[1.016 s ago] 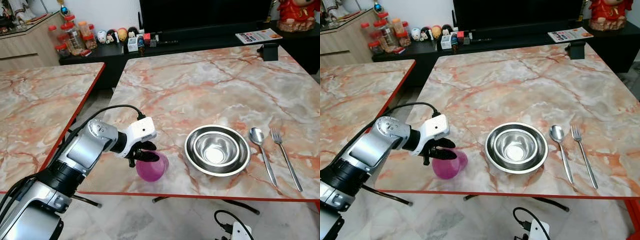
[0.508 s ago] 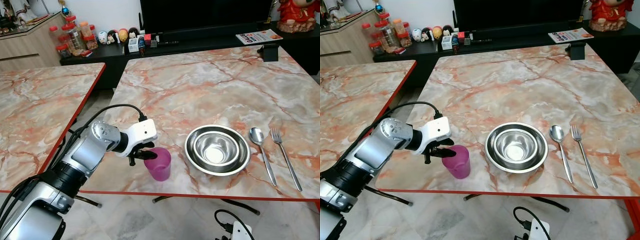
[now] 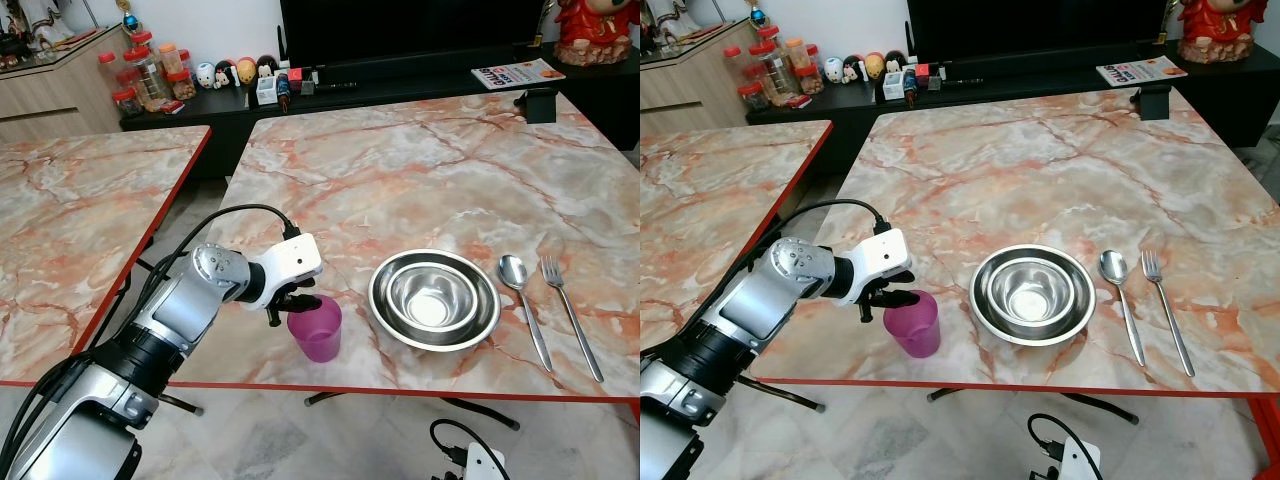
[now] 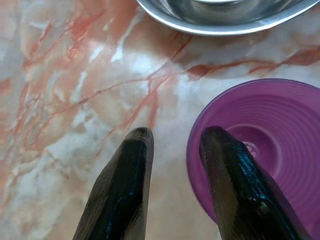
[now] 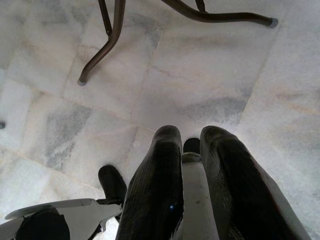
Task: Setting the table
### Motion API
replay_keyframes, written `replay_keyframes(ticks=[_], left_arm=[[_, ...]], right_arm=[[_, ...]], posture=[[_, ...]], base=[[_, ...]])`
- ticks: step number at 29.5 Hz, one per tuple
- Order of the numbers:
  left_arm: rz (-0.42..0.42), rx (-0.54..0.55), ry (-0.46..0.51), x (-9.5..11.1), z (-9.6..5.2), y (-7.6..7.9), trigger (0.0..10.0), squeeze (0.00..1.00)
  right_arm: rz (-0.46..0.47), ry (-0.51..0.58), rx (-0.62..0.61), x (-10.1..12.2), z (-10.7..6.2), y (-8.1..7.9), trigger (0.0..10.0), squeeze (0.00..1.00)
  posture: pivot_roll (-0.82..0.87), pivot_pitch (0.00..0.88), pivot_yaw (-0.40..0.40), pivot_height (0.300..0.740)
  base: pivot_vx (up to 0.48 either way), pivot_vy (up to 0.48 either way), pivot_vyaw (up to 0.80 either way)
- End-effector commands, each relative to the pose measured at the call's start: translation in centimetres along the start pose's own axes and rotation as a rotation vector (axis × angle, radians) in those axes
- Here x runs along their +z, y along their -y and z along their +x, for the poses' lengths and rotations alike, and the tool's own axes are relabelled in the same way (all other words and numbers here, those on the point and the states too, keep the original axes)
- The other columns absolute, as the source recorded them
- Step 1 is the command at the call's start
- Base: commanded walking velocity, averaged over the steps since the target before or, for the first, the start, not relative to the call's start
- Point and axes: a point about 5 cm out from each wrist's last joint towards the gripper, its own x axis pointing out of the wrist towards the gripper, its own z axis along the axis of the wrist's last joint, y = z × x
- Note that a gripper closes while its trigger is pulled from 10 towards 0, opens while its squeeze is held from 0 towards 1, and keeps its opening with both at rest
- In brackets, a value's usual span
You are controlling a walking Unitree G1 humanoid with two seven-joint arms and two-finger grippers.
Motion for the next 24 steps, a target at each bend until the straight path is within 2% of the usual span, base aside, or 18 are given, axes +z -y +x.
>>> replay_keyframes(ticks=[1,4,13,18,24], left_arm=[[0.014,0.013,-0.012,-0.3,0.0,0.0,10.0,0.0],[0.02,0.025,-0.01,-0.1,0.1,-0.1,10.0,0.0],[0.029,-0.052,-0.007,-0.1,0.5,1.0,10.0,0.0],[0.033,-0.043,-0.014,-0.1,0.6,0.9,10.0,0.0],[0.079,0.0,-0.047,-0.3,1.0,0.7,10.0,0.0]], right_arm=[[0.008,-0.009,0.009,-0.2,0.0,-0.4,10.0,0.0],[0.008,-0.007,0.01,-0.2,0.0,-0.4,10.0,0.0],[0.01,0.0,0.009,0.0,0.0,-0.5,10.0,0.0],[0.011,0.0,0.009,0.1,0.0,-0.5,10.0,0.0],[0.011,0.002,0.009,0.1,0.1,-0.5,10.0,0.0]], posture=[[-0.01,0.0,0.124,0.74],[-0.01,0.0,0.125,0.74],[-0.02,0.0,0.128,0.74],[-0.02,0.0,0.127,0.74],[-0.02,0.0,0.128,0.74]], base=[[0.0,0.0,0.0],[0.0,0.0,0.0],[0.0,0.0,0.0],[0.0,0.0,0.0],[0.0,0.0,0.0]])
